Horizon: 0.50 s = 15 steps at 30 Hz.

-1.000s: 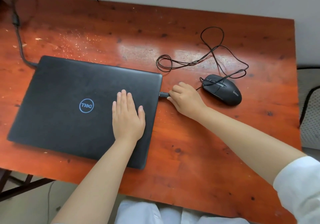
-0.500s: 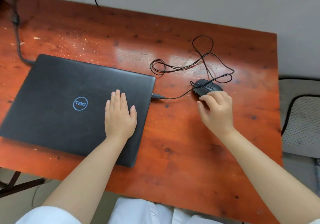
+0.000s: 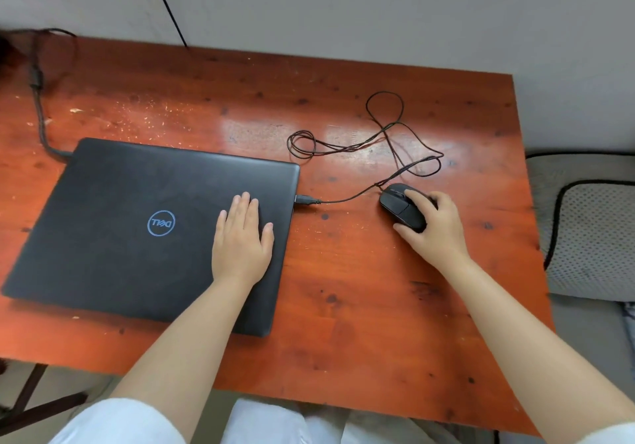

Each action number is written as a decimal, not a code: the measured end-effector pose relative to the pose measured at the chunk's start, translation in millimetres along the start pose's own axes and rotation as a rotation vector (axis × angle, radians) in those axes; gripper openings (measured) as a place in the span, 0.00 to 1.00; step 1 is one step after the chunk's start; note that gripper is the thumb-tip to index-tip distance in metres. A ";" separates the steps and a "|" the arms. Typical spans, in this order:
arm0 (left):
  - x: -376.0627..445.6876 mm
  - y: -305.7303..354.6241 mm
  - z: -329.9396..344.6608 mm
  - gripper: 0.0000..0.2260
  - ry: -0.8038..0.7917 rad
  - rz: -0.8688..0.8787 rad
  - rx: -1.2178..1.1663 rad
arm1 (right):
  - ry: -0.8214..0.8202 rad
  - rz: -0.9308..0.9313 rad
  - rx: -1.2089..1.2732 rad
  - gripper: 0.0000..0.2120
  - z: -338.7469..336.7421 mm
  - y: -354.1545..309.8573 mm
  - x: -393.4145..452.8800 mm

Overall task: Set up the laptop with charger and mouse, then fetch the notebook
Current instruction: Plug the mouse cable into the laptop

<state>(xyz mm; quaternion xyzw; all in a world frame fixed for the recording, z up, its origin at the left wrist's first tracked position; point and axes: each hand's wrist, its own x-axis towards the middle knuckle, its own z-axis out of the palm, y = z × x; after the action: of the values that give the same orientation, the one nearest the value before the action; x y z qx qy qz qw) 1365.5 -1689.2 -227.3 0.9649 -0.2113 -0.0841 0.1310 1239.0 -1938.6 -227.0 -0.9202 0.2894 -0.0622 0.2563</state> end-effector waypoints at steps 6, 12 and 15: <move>-1.7 2.3 -3.0 0.22 0.001 0.014 0.003 | -0.018 0.003 0.016 0.27 -9.4 3.8 -63.0; -3.2 2.2 -2.0 0.21 0.016 0.025 0.008 | 0.054 0.045 0.083 0.25 6.0 -27.4 -106.3; -1.9 1.2 0.2 0.22 0.015 0.030 -0.004 | 0.122 0.081 0.080 0.23 24.7 -57.1 -111.7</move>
<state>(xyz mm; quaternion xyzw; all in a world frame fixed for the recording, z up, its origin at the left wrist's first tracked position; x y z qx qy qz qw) 1363.4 -1689.5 -226.9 0.9620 -0.2244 -0.0753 0.1360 1181.9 -1824.7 -215.5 -0.8911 0.3389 -0.1194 0.2773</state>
